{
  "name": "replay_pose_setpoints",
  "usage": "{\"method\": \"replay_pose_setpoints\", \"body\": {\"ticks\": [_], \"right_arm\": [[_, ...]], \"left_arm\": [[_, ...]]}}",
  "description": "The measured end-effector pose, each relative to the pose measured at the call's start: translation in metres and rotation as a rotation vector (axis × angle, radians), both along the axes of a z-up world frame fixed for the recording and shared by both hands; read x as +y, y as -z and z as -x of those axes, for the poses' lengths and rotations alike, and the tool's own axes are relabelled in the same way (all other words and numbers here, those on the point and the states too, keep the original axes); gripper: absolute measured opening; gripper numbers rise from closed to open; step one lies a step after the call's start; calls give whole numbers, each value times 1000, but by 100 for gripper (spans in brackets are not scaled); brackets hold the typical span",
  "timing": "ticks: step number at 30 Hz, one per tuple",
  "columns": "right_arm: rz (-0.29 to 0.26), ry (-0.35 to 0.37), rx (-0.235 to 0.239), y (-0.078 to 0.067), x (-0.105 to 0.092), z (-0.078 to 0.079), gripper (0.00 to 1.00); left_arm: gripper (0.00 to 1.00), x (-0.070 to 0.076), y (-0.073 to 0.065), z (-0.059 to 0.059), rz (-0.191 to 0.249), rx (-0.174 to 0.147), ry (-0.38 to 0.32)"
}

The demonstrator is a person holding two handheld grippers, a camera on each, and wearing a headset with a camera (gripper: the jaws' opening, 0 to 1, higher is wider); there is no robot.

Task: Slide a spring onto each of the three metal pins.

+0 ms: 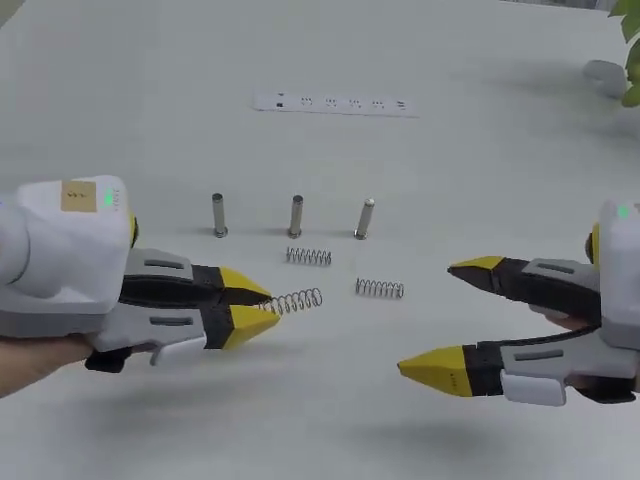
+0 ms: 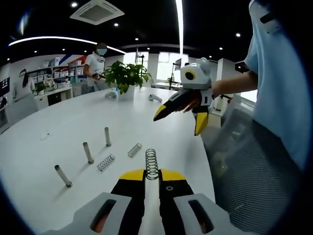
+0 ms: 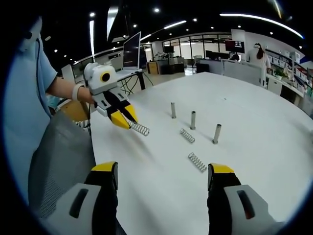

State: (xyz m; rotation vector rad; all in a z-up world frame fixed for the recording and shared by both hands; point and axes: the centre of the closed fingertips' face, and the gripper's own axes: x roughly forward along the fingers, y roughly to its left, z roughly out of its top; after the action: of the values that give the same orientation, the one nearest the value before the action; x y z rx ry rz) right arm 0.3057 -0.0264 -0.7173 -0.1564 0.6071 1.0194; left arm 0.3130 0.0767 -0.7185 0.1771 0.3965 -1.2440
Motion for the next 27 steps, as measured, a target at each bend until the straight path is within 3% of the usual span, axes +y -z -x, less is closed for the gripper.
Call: {"method": "replay_pose_setpoints", "body": {"ticks": [6,27], "right_arm": [[-26,-49,14,-5,13,4,60],[-4,-236,48,-4,39,22,31]], "left_arm": [[2,-4,-3,9,2,2,34],[2,-24,-13,32,18,15,148]]}}
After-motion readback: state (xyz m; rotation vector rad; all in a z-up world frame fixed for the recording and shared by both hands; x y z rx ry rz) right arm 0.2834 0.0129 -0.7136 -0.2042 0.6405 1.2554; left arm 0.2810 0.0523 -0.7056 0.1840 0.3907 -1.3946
